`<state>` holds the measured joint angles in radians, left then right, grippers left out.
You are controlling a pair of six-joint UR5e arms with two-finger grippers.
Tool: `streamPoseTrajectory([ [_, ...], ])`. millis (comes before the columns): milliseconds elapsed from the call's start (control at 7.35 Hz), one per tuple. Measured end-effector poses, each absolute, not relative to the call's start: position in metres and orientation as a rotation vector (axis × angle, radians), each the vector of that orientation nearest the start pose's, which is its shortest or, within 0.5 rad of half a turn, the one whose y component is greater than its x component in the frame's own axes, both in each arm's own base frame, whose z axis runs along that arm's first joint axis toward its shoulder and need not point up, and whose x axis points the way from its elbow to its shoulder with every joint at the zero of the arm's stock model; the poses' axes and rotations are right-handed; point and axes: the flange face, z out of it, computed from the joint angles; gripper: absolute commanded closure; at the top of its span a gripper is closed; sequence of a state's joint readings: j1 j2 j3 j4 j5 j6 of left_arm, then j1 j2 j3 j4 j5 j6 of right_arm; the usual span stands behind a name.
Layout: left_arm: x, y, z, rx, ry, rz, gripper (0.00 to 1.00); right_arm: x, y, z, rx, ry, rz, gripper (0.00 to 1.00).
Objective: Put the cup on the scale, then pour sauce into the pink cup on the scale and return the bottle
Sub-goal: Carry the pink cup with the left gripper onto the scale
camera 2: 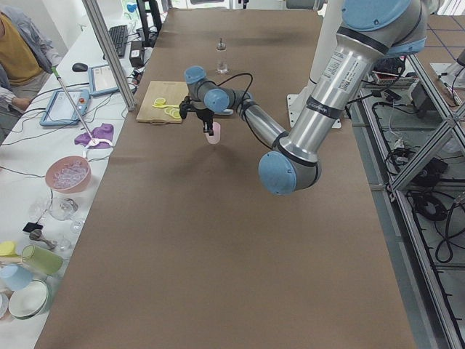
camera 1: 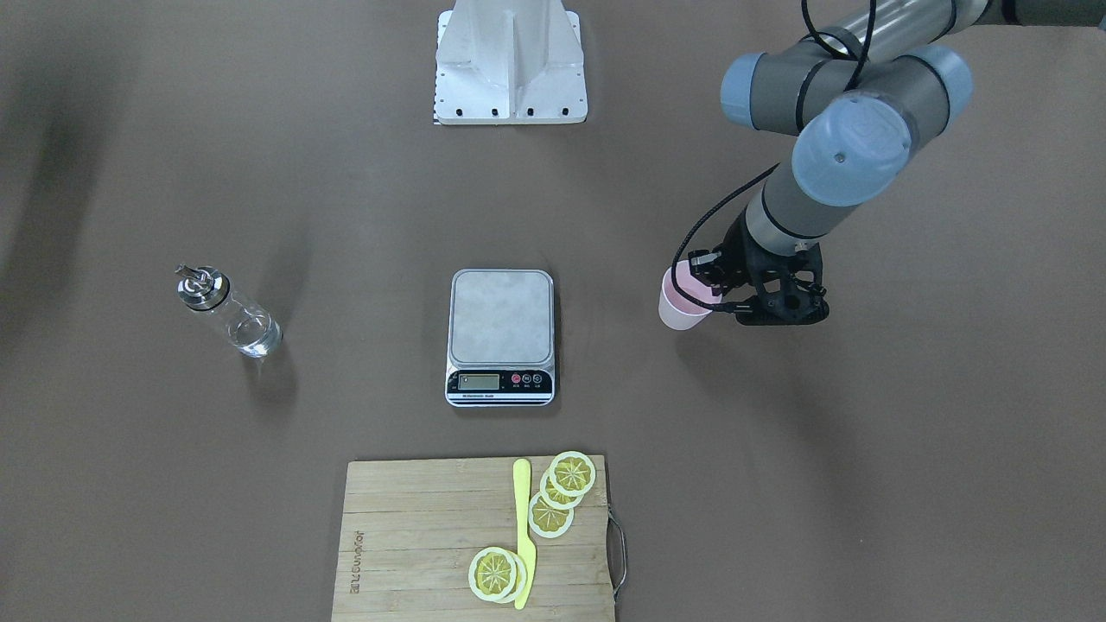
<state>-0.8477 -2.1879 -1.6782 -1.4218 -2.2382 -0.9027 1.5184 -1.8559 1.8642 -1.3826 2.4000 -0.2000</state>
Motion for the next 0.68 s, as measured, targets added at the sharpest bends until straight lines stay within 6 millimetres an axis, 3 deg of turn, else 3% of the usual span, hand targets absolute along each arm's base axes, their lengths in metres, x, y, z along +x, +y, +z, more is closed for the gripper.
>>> streamPoseTrajectory([
  [272, 0.417, -0.549, 0.193, -0.095, 0.879, -0.005, 1.0, 0.036, -0.39, 0.61, 0.252, -0.815, -0.329, 0.0],
  [408, 0.441, -0.553, 0.162, -0.104, 0.886, -0.009, 1.0, 0.035, -0.39, 0.609, 0.252, -0.816, -0.333, 0.0],
  [680, 0.49, -0.555, 0.125, -0.134, 0.876, -0.03, 1.0, 0.032, -0.391, 0.608, 0.254, -0.82, -0.34, 0.0],
])
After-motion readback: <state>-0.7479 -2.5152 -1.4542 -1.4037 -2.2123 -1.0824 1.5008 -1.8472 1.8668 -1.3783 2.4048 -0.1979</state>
